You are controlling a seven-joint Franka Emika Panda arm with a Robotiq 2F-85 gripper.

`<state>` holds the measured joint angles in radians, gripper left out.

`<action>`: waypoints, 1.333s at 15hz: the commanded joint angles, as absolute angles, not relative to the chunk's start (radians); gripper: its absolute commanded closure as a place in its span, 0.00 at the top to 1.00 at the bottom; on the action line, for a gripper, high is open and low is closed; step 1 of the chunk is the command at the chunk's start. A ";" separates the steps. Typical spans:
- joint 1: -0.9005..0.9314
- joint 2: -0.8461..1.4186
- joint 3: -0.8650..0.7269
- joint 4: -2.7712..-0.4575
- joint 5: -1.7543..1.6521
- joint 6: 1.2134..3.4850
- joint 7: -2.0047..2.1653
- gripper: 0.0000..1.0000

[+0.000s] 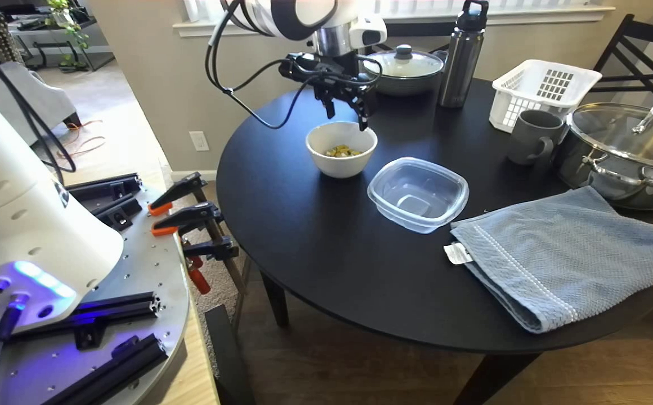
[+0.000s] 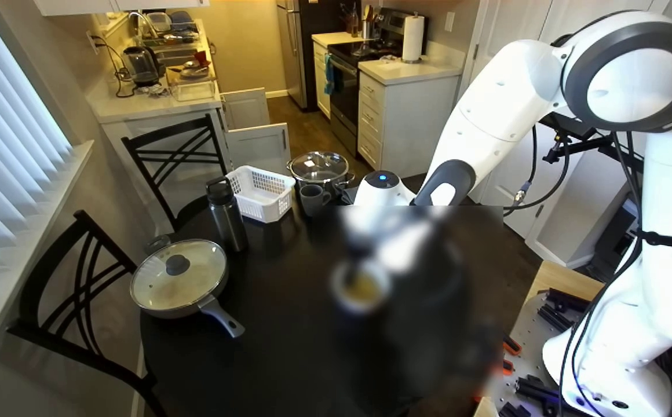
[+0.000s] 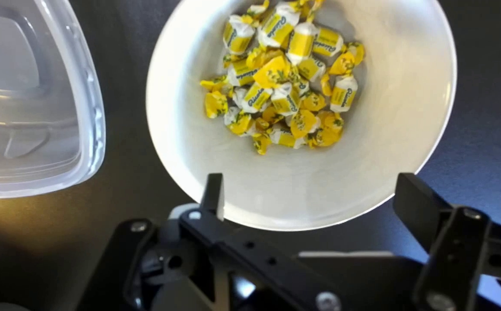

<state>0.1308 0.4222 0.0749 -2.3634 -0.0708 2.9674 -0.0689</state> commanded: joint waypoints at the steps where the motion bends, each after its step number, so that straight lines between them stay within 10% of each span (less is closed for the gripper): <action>1: 0.136 0.440 0.079 -2.372 -0.084 2.962 -0.067 1.00; 13: 0.138 0.593 0.060 -2.304 -0.092 2.972 -0.065 1.00; 15: 0.133 0.609 0.057 -2.292 -0.095 2.962 -0.075 0.74; 20: 0.124 0.624 0.068 -2.278 -0.106 2.957 -0.088 0.50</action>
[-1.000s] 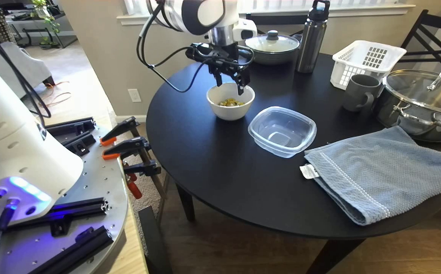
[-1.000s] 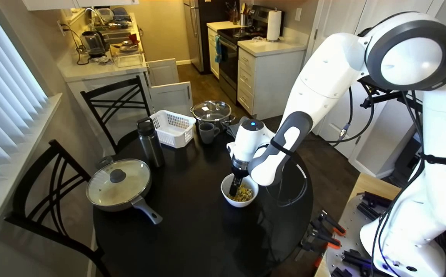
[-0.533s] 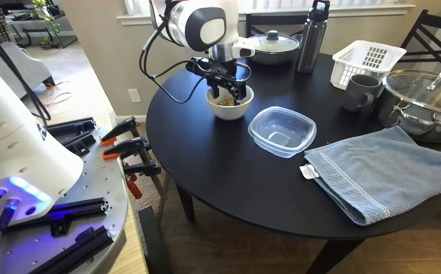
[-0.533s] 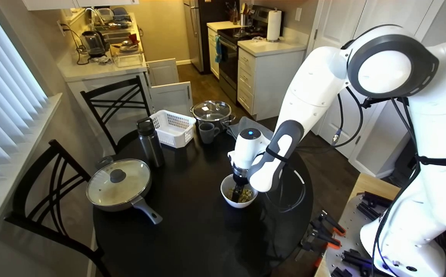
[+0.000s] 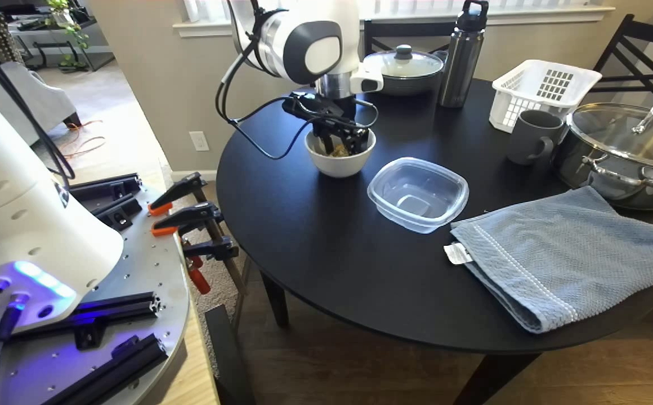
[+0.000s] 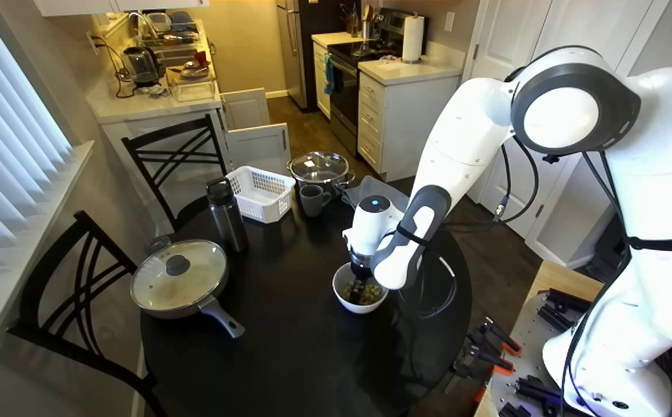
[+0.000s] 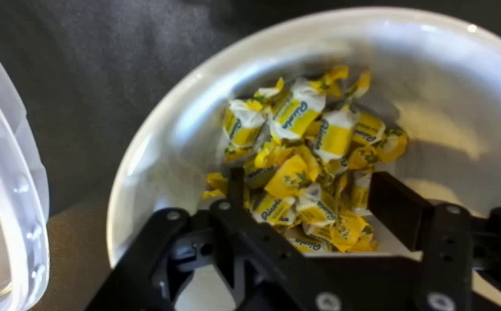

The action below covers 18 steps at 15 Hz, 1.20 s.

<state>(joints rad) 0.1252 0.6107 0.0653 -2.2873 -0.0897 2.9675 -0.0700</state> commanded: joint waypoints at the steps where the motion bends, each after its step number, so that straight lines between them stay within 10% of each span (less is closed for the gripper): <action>1: 0.120 0.622 0.075 -2.277 -0.106 2.955 -0.093 0.42; 7: 0.128 0.578 0.084 -2.282 -0.113 2.933 -0.096 0.05; 18: 0.121 0.366 0.063 -2.322 -0.145 2.815 -0.092 0.08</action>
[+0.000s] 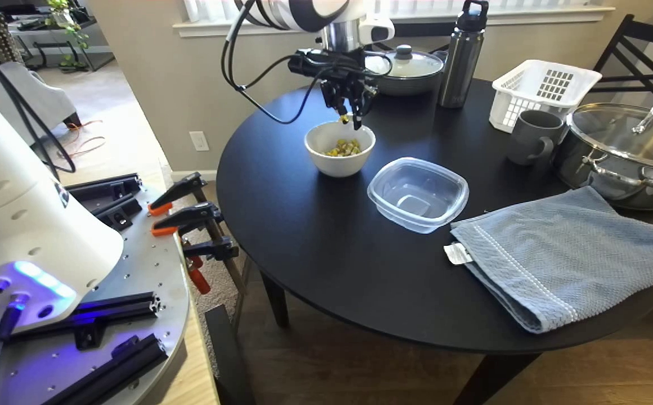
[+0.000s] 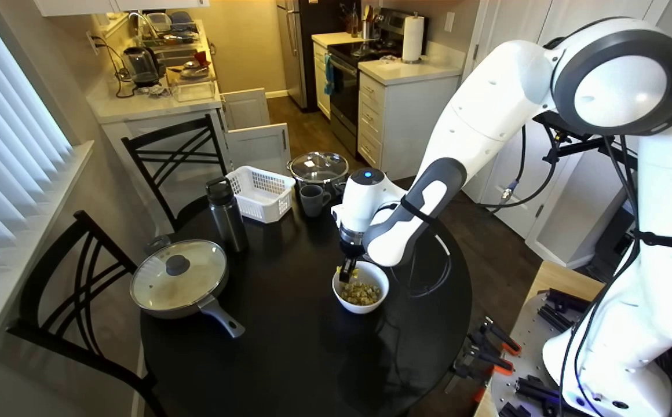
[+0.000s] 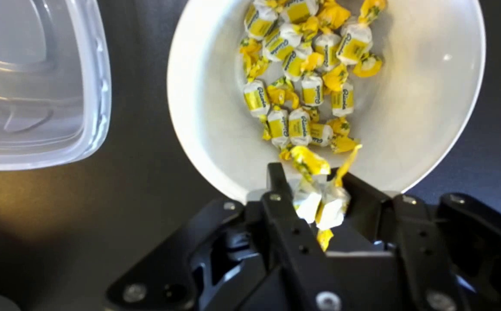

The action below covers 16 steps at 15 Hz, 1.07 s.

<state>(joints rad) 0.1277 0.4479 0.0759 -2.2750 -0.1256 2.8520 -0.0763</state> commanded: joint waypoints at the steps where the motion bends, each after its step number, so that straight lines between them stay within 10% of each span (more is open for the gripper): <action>1: 0.124 0.351 0.048 -2.327 -0.154 2.808 -0.084 0.08; 16: -0.060 0.501 -0.074 -2.196 -0.178 2.851 -0.160 0.08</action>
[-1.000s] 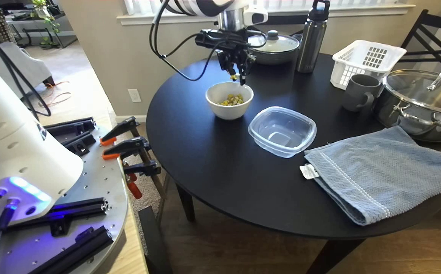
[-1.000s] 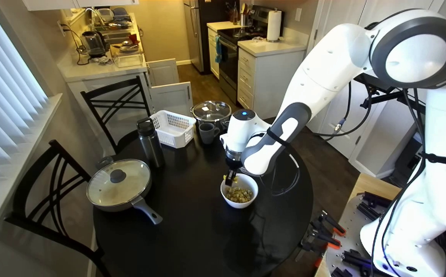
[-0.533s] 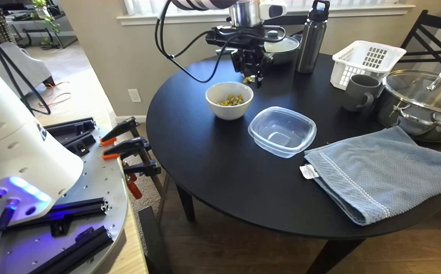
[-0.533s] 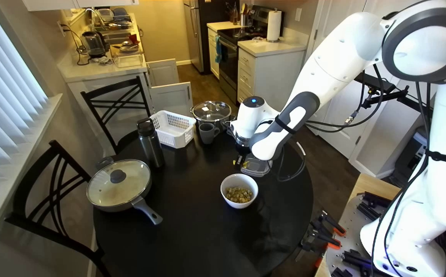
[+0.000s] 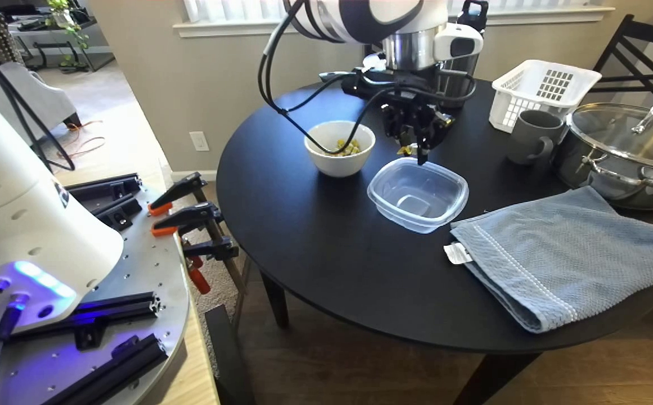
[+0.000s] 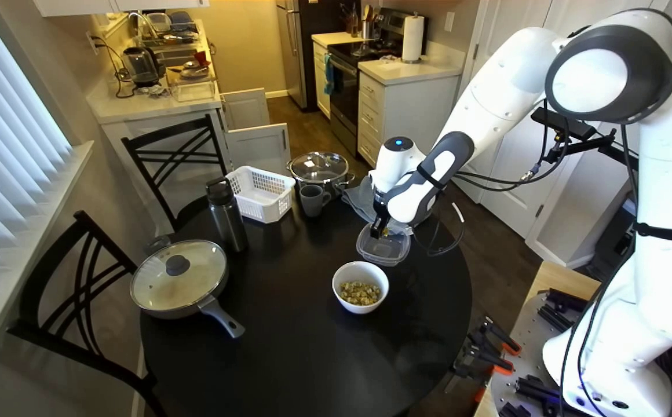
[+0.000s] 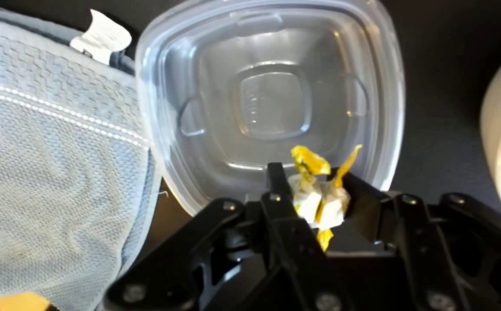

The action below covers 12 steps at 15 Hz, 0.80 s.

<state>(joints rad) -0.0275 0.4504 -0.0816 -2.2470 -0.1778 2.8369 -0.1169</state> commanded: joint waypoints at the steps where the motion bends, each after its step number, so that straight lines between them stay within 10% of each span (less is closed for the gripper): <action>1: -0.069 0.514 -0.070 -2.182 -0.177 2.849 -0.168 0.08; 3: -0.077 0.535 -0.063 -2.160 -0.176 2.848 -0.177 0.08; 4: -0.078 0.539 -0.061 -2.155 -0.179 2.838 -0.184 0.55; 12: -0.064 0.361 -0.005 -2.238 -0.159 2.707 -0.213 0.98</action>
